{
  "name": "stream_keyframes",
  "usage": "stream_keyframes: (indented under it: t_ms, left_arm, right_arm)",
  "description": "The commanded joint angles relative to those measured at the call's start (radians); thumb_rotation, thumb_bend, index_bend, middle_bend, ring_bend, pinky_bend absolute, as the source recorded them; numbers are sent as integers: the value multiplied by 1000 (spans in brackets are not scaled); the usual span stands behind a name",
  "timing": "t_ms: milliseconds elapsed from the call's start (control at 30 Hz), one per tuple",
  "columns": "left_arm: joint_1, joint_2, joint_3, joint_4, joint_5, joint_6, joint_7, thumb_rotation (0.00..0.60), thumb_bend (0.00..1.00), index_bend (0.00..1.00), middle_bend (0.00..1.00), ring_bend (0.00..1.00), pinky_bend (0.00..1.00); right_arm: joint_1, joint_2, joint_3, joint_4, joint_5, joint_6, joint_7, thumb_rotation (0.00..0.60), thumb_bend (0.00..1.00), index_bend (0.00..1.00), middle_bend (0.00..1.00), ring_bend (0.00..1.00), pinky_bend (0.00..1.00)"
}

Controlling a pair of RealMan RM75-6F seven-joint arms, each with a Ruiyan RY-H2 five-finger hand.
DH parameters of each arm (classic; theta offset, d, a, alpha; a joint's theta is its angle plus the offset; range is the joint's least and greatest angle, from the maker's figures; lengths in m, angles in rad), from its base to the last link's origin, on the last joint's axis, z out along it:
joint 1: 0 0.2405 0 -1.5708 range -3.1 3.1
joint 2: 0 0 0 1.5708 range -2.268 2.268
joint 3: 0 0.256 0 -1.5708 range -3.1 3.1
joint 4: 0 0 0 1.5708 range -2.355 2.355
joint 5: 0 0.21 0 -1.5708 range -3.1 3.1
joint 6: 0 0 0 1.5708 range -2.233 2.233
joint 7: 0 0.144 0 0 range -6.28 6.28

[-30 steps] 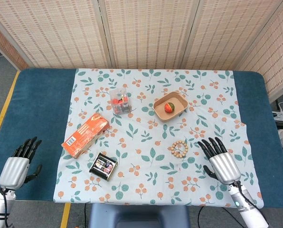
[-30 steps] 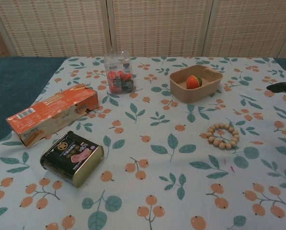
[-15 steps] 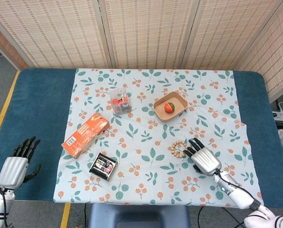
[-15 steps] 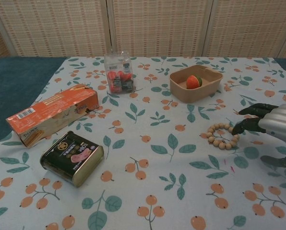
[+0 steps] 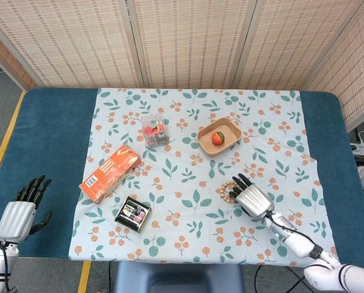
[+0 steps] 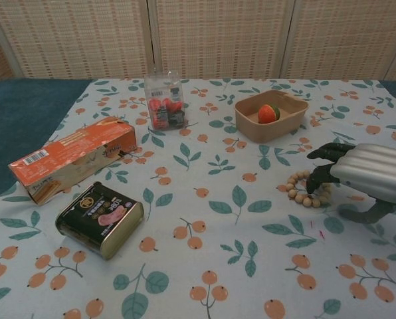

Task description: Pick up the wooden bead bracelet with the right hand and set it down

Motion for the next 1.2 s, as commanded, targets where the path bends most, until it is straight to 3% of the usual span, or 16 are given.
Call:
stream_keyframes:
  t_ms: [33, 433, 700, 767, 933, 1100, 1200]
  left_arm:
    - [0, -1, -1, 0, -2, -1, 1, 600, 434, 0, 0, 0, 177]
    - [0, 3, 1, -4, -2, -3, 0, 600, 433, 0, 0, 0, 181]
    - [-1, 6, 2, -8, -3, -7, 0, 600, 433, 0, 0, 0, 183]
    - [0, 7, 1, -9, -3, -4, 0, 600, 433, 0, 0, 0, 183]
    - [1, 8, 1, -9, -2, -2, -2, 600, 431, 0, 0, 0, 183]
    - [2, 7, 2, -9, 1, 1, 1, 600, 433, 0, 0, 0, 183]
    - [1, 5, 2, -8, 0, -1, 3, 600, 433, 0, 0, 0, 183]
  right_arm:
    - [16, -4, 1, 5, -1, -11, -10, 600, 312, 312, 293, 0, 0]
    - [30, -32, -24, 32, 2, -16, -77, 600, 311, 523, 413, 0, 0]
    - [37, -54, -35, 51, 27, -44, -133, 600, 311, 531, 436, 0, 0]
    - [32, -59, -27, 51, 32, -22, -136, 600, 312, 578, 468, 23, 0]
    - [24, -57, -12, 46, 20, 51, -65, 600, 340, 765, 598, 151, 0]
    - [24, -29, 9, 20, 16, 106, 29, 600, 389, 788, 621, 187, 0]
    - [29, 5, 25, -38, 58, 79, 121, 600, 440, 812, 638, 196, 0]
